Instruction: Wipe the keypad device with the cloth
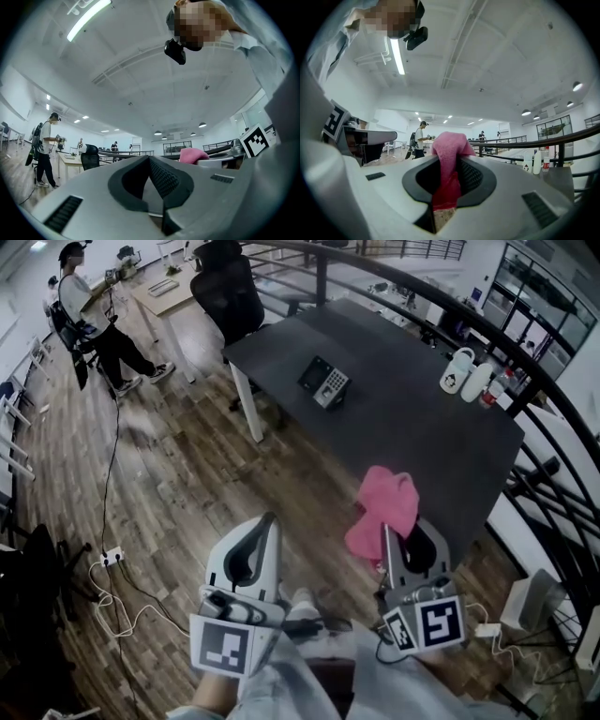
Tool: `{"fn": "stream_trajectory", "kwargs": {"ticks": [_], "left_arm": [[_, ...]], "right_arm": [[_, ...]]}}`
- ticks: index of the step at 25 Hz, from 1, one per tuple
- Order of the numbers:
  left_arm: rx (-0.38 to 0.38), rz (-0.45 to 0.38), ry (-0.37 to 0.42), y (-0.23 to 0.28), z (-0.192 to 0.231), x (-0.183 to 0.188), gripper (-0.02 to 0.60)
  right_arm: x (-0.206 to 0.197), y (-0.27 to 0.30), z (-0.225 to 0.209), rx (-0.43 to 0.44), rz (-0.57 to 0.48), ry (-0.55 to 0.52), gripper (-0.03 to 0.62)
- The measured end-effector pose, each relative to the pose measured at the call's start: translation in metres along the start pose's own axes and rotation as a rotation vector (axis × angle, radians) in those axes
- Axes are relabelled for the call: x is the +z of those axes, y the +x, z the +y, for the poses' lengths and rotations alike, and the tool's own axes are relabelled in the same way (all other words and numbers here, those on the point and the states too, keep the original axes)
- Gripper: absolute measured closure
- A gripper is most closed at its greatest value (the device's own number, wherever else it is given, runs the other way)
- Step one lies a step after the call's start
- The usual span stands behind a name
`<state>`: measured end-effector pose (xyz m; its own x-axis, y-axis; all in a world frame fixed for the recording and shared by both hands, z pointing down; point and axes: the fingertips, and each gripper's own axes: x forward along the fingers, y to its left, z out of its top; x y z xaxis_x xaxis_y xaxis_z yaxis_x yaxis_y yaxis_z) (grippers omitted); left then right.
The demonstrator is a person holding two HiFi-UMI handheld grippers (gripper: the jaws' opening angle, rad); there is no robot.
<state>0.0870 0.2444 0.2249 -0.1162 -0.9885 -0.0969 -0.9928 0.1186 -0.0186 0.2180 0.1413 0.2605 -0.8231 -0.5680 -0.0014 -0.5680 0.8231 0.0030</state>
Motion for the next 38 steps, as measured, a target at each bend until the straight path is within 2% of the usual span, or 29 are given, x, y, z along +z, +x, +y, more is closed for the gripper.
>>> {"fn": "stream_trajectory", "kwargs": {"ticks": [7, 25, 38], "left_arm": [[0.002, 0.003, 0.0, 0.023, 0.038, -0.005, 0.578], [0.056, 0.011, 0.013, 0.053, 0.084, -0.018, 0.578], [0.135, 0.042, 0.014, 0.118, 0.151, -0.03, 0.578]], "right_arm": [[0.003, 0.044, -0.001, -0.021, -0.008, -0.01, 0.523], [-0.005, 0.105, -0.012, -0.01, 0.002, -0.031, 0.523], [-0.009, 0.218, -0.031, 0.038, 0.009, -0.022, 0.523]]}}
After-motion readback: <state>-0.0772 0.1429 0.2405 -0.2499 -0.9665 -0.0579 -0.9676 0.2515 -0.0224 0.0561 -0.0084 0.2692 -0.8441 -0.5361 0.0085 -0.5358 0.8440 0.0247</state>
